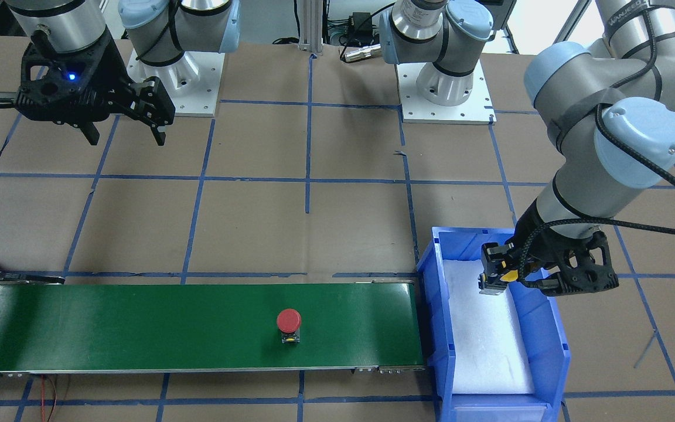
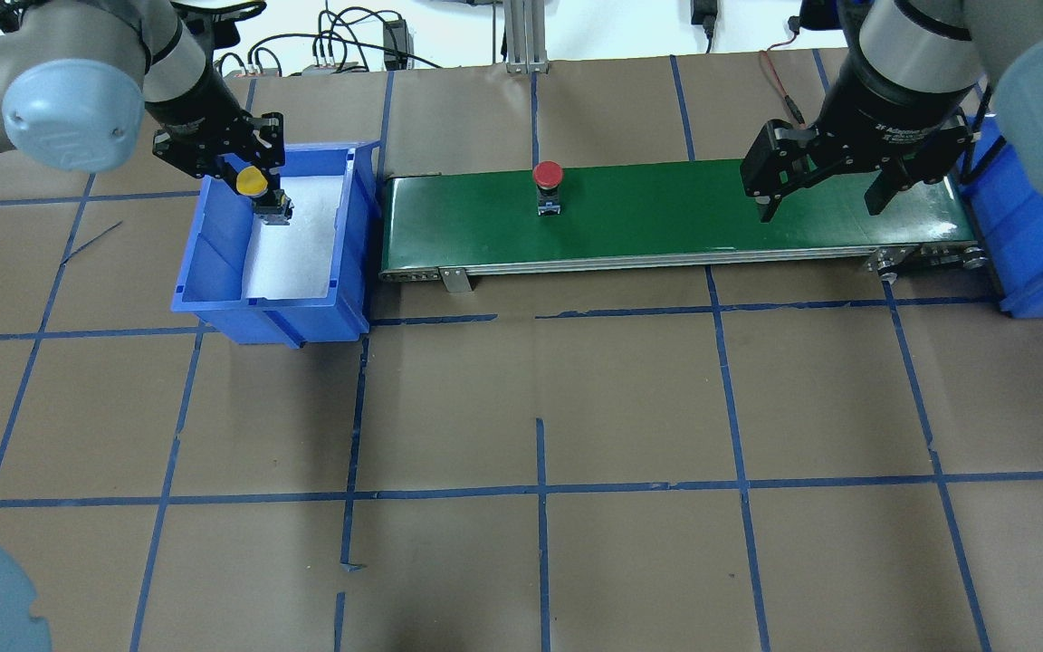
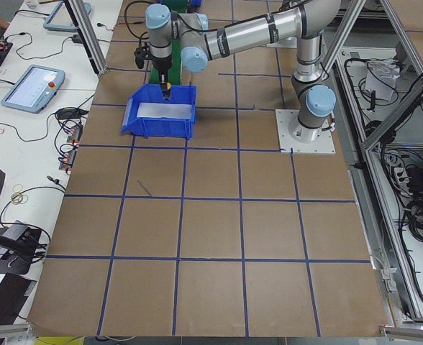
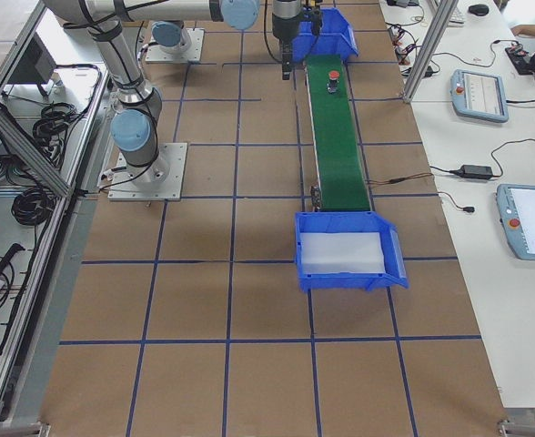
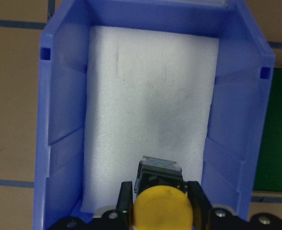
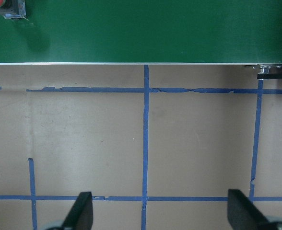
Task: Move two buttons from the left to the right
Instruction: 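Grasp the yellow button with the left gripper and lift it, then carry the yellow button to the conveyor start and lower it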
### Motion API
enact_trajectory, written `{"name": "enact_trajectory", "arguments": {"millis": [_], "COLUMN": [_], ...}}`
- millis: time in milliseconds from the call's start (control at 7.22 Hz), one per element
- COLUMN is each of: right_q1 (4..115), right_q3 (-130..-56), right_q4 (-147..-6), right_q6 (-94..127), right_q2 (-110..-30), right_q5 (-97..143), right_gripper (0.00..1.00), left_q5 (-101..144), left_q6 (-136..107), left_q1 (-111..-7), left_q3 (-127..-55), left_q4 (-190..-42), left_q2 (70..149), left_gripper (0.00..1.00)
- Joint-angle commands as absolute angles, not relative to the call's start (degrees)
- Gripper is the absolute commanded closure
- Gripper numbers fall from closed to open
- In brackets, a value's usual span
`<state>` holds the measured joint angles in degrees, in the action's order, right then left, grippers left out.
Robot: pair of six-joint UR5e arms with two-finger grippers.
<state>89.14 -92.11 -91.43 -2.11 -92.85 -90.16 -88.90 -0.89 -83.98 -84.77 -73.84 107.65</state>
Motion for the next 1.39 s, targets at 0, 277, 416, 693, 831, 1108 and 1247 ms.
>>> {"name": "enact_trajectory", "arguments": {"millis": [0,277,416,693,831,1108,1247], "right_q1": [89.12,89.12,89.12,89.47,89.39,89.47,89.39], "right_q3": [-92.11,-92.2,-92.2,-92.37,-92.37,-92.46,-92.55], "right_q4": [-91.49,-91.49,-91.41,-92.54,-92.64,-92.81,-92.73], "right_q6": [-2.28,-2.29,-2.29,-1.41,-1.49,-1.5,-1.84], "right_q2": [-92.81,-92.81,-92.81,-92.9,-92.99,-92.9,-92.9], "right_q5": [-90.17,-89.48,-89.73,-90.0,-90.09,-90.18,-90.26], "right_gripper": [0.0,0.0,0.0,0.0,0.0,0.0,0.0], "left_q5": [-89.12,-89.56,-89.65,-89.65,-89.39,-89.12,-89.03], "left_q6": [-7.36,-8.78,-11.57,-13.78,-13.89,-14.06,-14.15], "left_q1": [-87.96,-93.04,-95.16,-96.77,-96.85,-96.86,-96.86], "left_q3": [-79.73,-79.19,-79.28,-79.28,-79.19,-79.02,-78.84], "left_q4": [-77.25,-76.03,-73.33,-71.46,-70.41,-68.91,-67.78], "left_q2": [108.1,110.99,113.18,115.22,115.83,117.15,117.68], "left_gripper": [0.81,0.81,0.81,0.81,0.81,0.81,0.81]}}
